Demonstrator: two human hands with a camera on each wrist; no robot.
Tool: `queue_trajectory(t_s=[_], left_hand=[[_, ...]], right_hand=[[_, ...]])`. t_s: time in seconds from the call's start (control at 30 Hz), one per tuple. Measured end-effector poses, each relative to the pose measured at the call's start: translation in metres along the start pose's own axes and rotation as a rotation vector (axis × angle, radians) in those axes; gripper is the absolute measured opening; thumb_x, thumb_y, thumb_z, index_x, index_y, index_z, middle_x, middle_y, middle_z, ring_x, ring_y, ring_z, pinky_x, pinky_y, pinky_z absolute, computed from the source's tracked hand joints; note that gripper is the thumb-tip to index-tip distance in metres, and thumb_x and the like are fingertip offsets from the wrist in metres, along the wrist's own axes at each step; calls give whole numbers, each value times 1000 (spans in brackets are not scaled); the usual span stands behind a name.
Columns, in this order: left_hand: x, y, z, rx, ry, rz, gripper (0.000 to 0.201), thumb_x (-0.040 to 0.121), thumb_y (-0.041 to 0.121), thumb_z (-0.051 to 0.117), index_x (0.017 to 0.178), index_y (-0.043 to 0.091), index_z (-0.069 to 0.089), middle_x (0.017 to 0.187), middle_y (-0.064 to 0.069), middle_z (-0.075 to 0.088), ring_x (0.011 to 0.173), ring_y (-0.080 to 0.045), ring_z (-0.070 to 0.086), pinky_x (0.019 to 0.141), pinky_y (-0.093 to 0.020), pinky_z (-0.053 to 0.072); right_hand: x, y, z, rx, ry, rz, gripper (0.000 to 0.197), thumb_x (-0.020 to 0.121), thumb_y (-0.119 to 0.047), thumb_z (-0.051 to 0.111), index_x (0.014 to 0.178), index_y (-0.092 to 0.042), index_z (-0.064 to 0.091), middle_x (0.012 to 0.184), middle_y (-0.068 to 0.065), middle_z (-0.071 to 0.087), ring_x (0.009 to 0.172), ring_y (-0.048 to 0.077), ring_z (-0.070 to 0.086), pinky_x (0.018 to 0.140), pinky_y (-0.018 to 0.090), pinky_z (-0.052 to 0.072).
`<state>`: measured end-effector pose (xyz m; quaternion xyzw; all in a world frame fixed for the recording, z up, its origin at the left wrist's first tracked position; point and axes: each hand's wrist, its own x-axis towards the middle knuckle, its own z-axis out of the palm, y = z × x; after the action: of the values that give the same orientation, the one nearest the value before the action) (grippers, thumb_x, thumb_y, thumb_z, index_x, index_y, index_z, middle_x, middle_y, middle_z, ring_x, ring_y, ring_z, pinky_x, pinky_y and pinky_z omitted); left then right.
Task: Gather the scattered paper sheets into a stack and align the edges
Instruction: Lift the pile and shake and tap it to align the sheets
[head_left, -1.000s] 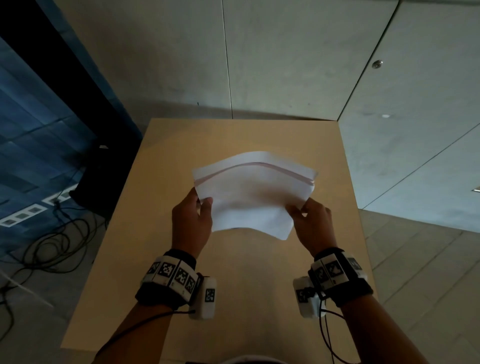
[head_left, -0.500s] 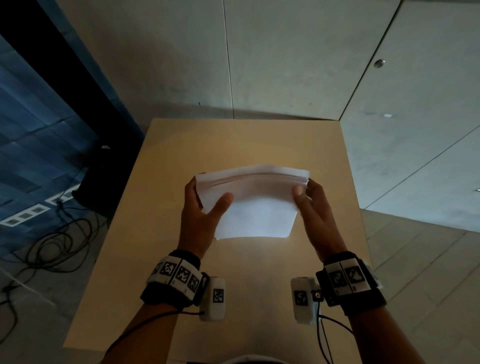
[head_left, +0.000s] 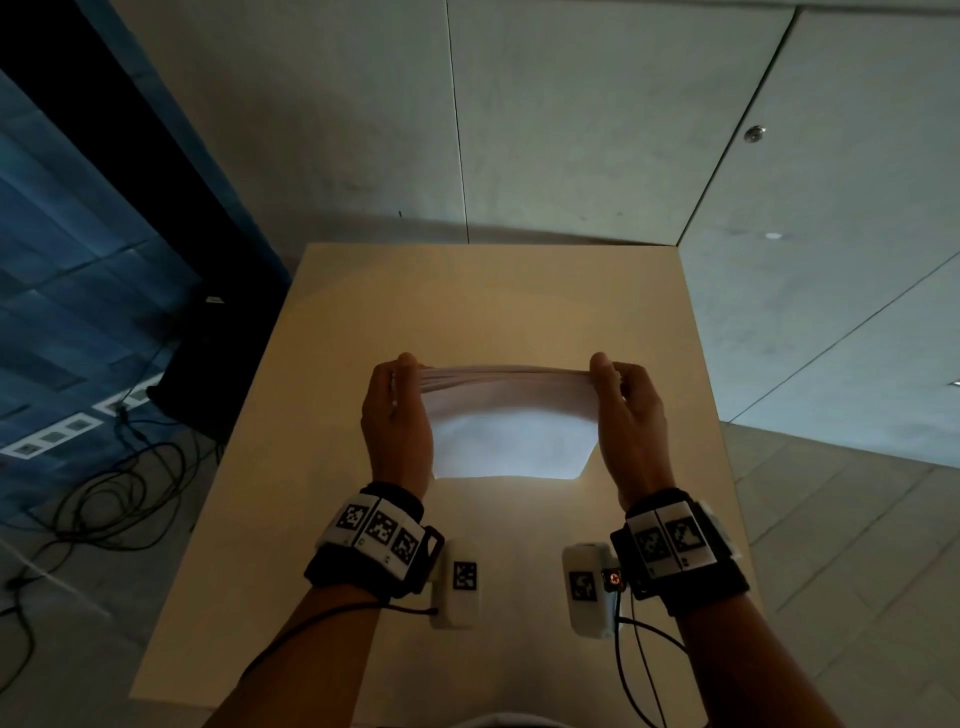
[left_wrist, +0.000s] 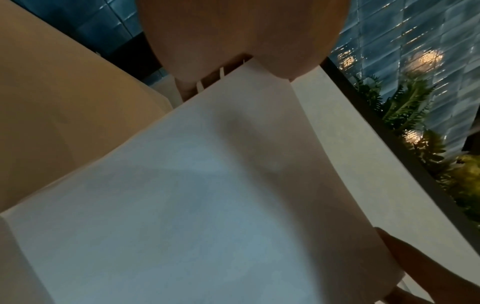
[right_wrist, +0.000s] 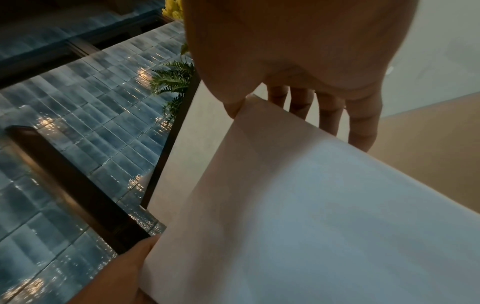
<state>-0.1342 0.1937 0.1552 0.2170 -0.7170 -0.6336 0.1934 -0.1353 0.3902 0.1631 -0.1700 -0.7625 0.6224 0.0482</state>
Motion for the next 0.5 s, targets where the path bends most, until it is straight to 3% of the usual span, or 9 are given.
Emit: queue_trajectory(t_s=[0.1,0.2,0.27,0.33,0.4,0.5], left_hand=[[-1,1,-4,-31,-75,1,30,98,42,41,100,19,60,104,-2,66,103,-23,61,97,-49,48],[-5,-2,-13,-41,-204,68,41,91,51,45,121,24,50,119,2,61,117,-19,55,105,-45,44],[-7,-10,-23,-61,-275,66,55,86,51,52,134,26,40,131,4,54,125,-16,51,109,-40,42],[-7,-23,-32,-80,-340,27,66,83,41,62,142,31,33,141,0,48,133,-15,45,114,-43,37],[-6,-32,-37,-22,-386,6,74,84,25,69,146,33,28,142,-1,49,132,-14,47,114,-42,36],[-2,-38,-37,117,-347,22,67,86,7,69,144,20,37,130,4,58,121,-7,56,104,-25,45]], right_hand=[[1,1,0,-7,-1,-12,39,93,-52,46,105,-17,60,93,-5,62,84,9,56,67,25,41],[0,-2,-2,6,-29,-12,42,92,-56,44,105,-18,59,95,-4,62,85,6,56,68,25,41],[-1,-2,-6,19,-85,-19,48,88,-63,46,109,-22,57,105,-4,63,94,7,58,75,26,44],[-2,1,-13,21,-162,-5,53,81,-67,52,116,-28,53,116,-5,62,106,9,58,82,27,46],[-1,6,-20,1,-237,2,53,77,-62,64,119,-34,50,119,-10,61,110,6,58,84,26,47],[1,17,-25,-152,-274,-80,50,74,-40,78,115,-38,48,112,-18,62,103,-1,58,81,22,48]])
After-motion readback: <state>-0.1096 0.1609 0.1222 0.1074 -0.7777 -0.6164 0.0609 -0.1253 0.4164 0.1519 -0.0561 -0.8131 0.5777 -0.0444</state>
